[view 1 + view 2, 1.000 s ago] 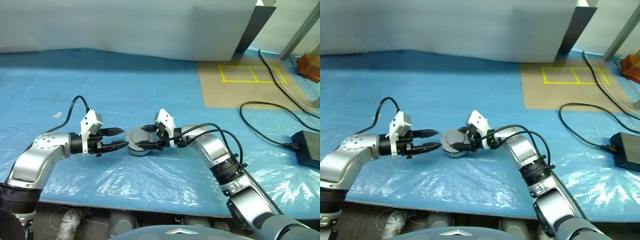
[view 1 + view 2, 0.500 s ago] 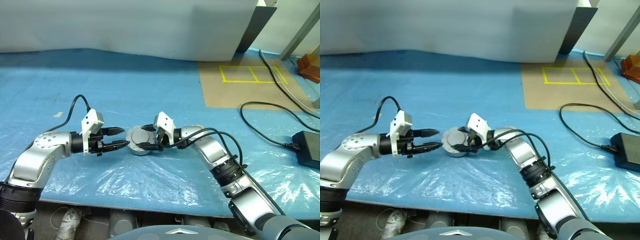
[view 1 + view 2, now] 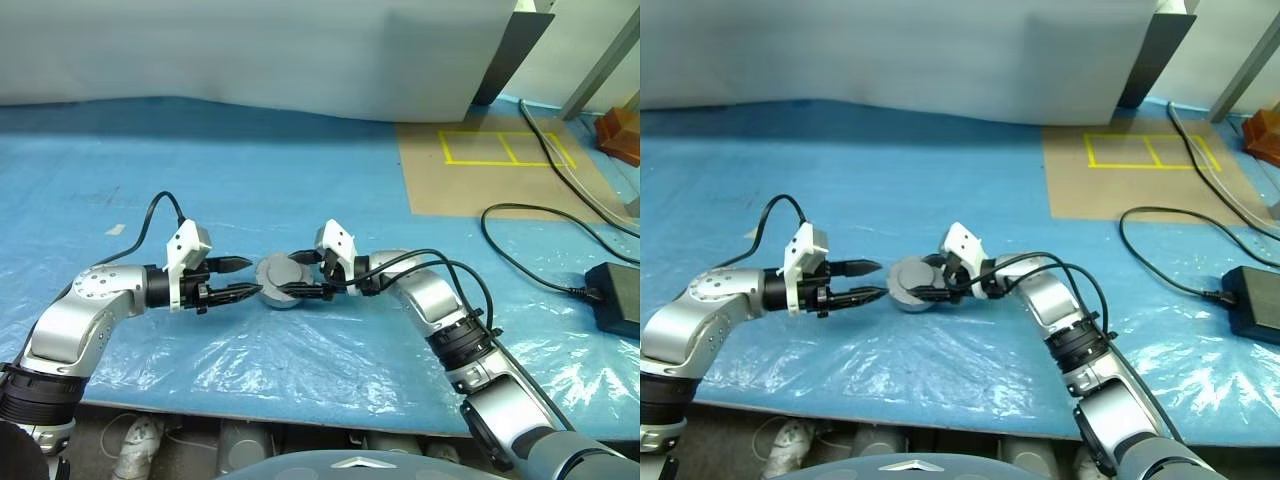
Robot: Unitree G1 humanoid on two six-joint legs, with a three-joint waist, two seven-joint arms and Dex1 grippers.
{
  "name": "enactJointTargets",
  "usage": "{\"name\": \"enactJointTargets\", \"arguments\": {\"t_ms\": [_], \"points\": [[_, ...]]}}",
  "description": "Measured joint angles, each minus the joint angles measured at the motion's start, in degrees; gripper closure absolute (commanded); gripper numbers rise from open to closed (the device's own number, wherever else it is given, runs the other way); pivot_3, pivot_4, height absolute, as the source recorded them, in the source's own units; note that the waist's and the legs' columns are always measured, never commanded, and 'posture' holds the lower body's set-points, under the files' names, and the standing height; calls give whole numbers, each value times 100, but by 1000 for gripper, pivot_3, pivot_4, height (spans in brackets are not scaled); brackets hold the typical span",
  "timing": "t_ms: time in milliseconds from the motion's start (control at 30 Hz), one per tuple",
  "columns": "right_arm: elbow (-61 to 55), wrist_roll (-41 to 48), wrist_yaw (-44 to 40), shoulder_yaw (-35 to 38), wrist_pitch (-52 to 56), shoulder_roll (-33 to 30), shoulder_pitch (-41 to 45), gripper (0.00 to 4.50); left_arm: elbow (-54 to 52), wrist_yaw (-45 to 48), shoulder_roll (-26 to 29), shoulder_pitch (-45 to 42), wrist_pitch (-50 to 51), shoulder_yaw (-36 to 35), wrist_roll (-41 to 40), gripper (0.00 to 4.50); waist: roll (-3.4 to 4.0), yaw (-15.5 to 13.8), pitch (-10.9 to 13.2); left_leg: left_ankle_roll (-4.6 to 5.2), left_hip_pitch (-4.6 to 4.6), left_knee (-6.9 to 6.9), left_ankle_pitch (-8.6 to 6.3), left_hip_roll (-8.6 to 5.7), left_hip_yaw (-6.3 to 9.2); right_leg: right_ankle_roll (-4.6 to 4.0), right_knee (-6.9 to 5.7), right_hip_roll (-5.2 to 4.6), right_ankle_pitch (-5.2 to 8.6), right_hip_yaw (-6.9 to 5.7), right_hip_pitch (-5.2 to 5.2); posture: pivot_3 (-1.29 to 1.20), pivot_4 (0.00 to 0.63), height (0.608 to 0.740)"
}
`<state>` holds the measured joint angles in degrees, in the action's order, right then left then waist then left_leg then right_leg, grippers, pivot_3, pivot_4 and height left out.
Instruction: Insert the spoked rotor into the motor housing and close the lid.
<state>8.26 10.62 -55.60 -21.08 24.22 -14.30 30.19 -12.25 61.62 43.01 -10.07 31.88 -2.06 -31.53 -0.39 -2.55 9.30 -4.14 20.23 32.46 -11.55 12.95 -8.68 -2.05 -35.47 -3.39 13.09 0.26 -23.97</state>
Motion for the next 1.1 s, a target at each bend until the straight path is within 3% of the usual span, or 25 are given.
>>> {"name": "enactJointTargets", "arguments": {"t_ms": [500,1100], "points": [[-8,282,150,232,499,184,22,1351,1,0,-2,-2,-1,1,6,1539,0,2,0,0,-1,2,0,0,0,0,2,1,0,2,0,0,150,740],[170,-161,302,-91,-383,147,-77,1351,1,-17,-44,-38,-7,14,14,1539,0,3,0,0,-14,2,0,0,-1,-1,-5,0,0,5,5,0,150,740]]}}
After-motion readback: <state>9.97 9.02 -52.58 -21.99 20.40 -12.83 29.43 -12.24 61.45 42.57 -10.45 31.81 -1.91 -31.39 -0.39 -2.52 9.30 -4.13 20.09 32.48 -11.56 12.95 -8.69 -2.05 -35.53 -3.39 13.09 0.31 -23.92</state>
